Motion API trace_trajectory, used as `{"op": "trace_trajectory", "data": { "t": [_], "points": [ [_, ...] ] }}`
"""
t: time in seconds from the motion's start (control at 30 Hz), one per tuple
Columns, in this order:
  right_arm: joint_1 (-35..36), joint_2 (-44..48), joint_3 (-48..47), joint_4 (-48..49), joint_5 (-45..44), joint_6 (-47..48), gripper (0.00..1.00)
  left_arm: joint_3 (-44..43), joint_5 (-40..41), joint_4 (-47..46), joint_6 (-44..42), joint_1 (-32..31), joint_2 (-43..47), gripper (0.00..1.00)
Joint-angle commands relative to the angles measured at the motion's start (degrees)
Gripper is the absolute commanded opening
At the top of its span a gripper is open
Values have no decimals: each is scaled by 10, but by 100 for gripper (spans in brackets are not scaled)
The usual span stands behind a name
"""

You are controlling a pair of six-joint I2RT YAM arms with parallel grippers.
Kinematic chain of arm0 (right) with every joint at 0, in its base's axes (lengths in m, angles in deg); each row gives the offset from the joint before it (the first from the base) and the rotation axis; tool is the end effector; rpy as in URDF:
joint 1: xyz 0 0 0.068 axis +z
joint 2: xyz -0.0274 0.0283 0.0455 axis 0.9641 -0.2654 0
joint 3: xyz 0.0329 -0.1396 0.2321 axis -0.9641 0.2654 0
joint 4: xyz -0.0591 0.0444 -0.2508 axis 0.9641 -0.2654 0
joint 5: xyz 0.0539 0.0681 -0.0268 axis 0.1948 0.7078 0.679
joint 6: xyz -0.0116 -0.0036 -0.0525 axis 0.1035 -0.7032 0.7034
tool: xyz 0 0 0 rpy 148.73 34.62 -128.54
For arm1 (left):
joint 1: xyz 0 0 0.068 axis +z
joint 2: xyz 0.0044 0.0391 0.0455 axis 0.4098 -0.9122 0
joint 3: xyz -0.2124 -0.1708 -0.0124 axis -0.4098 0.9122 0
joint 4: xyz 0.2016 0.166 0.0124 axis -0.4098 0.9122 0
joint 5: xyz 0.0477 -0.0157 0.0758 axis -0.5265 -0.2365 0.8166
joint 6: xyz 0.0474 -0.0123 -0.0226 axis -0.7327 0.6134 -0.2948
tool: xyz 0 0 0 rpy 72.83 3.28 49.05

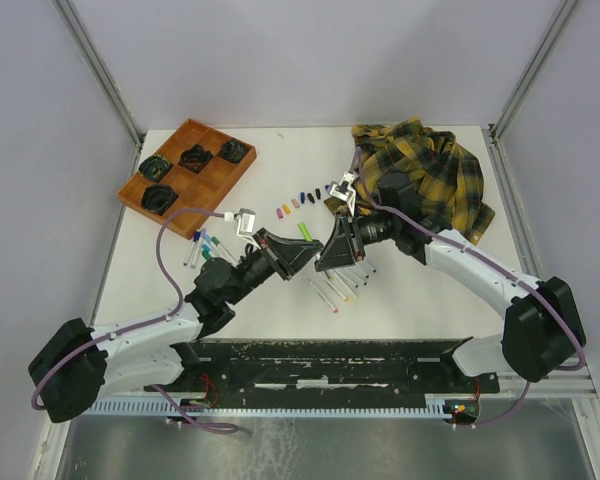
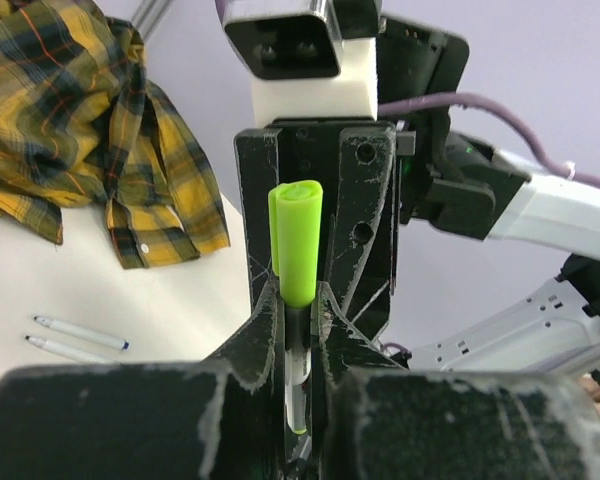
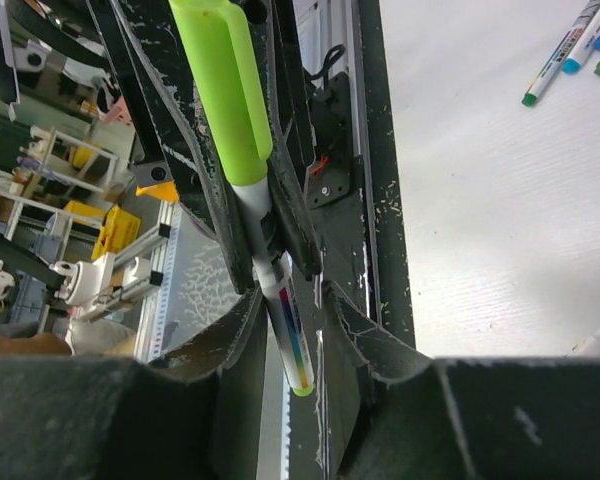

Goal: Open the pen caps
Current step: Open the pen cap from the pen.

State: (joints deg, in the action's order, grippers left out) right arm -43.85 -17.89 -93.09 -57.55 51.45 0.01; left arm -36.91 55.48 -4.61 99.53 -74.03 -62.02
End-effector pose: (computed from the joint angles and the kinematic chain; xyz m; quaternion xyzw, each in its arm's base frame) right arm 0.2382 0.1802 0.2922 -0.3492 0.6857 0.6154 0.1708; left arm 0.1431 -0.1732 0.2728 0.0561 0.6081 -0.5932 0.5246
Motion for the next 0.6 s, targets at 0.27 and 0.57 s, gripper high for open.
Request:
{"op": "trace_trajectory", "data": {
  "t": [0.27,0.57],
  "points": [
    [10,11,48,239,-8,-171,24,26,47,-154,32,1,-17,3],
    [16,9,20,143,5,-92,0,41,55,-137,45,2,11,47]
  ]
}}
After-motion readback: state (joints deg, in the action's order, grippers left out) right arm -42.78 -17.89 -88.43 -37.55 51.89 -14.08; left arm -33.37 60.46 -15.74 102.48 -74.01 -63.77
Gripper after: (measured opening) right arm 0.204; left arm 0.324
